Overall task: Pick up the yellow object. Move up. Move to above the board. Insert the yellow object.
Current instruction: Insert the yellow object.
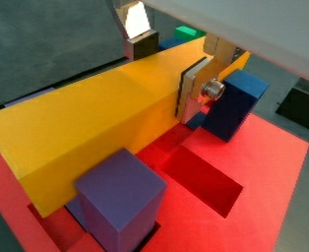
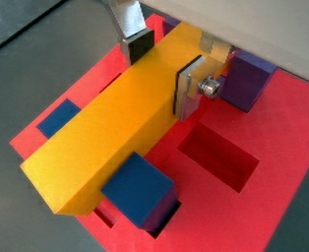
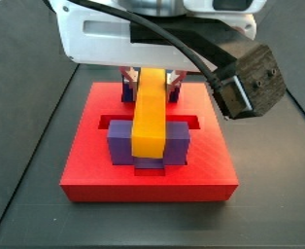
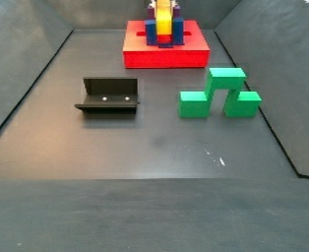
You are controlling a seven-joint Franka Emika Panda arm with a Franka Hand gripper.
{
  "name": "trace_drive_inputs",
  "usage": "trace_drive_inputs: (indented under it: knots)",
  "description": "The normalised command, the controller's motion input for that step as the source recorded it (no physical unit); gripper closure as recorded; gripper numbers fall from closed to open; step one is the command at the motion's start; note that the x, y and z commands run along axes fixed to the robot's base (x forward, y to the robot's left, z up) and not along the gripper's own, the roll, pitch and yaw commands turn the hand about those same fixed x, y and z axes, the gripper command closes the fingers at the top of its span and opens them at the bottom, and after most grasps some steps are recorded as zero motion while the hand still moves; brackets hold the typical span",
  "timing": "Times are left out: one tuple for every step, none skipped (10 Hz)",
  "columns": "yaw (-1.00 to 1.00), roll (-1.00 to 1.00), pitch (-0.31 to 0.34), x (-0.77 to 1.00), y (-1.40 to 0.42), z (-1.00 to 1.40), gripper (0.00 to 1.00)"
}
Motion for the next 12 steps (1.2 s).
trace_drive_inputs:
  knots:
    - [0.0,0.2,0.073,0.11,-0.02,-0.09,1.0]
    - [0.0,0.16,0.039,0.01,-0.01,-0.12,1.0]
    - [0.01,0.06,0.0,0.0,0.0,-0.16,1.0]
    - [0.03,0.01,0.0,0.0,0.0,-0.19,1.0]
    - [0.03,0.01,0.0,0.0,0.0,-0.21,1.0]
    - [0.09,0.1,0.0,0.0,0.0,-0.27,1.0]
    - [0.09,0.18,0.0,0.0,-0.01,-0.3,1.0]
    - [0.1,0.21,0.0,0.0,-0.03,-0.29,1.0]
    - [0.09,0.24,0.0,0.0,-0.05,-0.29,1.0]
    - [0.09,0.25,0.0,0.0,-0.06,-0.27,1.0]
    - [0.07,0.22,0.0,0.0,-0.08,-0.23,1.0]
    - [0.06,0.1,0.0,0.01,-0.11,-0.12,1.0]
